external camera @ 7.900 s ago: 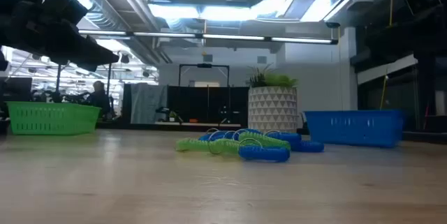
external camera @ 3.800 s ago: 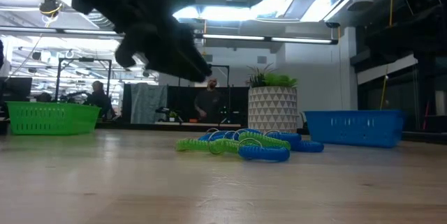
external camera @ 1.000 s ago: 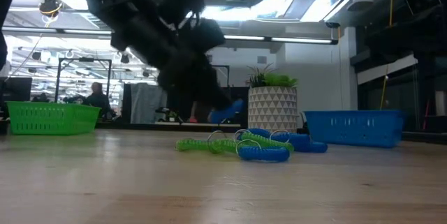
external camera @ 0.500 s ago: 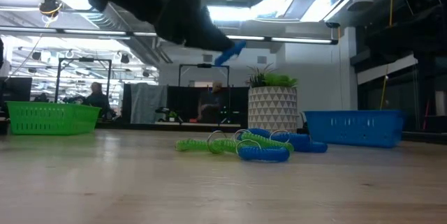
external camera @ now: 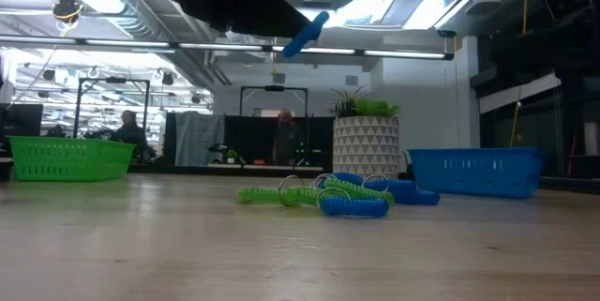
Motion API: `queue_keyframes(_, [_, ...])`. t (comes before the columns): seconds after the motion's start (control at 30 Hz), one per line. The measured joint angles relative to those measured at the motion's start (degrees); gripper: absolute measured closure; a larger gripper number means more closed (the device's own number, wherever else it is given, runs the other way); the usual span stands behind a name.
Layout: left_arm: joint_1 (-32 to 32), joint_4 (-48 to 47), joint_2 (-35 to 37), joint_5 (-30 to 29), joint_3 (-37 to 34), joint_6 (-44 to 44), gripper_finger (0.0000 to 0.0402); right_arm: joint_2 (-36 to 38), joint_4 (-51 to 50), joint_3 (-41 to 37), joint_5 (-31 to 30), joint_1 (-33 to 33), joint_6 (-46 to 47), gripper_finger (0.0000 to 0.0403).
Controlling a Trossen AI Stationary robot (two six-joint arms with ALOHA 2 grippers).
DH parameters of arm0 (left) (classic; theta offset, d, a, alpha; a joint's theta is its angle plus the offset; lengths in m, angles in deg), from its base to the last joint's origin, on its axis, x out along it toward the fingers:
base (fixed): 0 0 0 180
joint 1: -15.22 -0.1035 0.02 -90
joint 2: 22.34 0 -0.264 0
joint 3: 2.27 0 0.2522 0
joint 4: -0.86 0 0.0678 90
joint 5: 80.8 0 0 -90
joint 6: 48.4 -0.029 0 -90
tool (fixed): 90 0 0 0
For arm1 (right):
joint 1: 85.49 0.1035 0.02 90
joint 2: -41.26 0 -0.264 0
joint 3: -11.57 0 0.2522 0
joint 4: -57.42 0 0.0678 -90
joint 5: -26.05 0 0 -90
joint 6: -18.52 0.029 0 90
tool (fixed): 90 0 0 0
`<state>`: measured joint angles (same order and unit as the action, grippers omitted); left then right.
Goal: Sort spring keychains
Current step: Put the blue spring keychain in the blue bin
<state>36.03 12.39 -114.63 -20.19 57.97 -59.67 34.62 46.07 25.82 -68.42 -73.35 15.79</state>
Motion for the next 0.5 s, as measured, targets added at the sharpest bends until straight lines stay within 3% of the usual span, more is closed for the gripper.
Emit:
queue_keyframes(0.3, [0.3,-1.7,0.0,0.8,0.0,3.1,0.038,0.0,9.7,0.0,-2.5,0.0,27.3,0.0267])
queue_keyframes(0.5, [-1.3,-1.5,0.0,1.0,0.0,3.6,0.038,0.0,10.9,0.0,-9.8,0.0,25.4,0.0267])
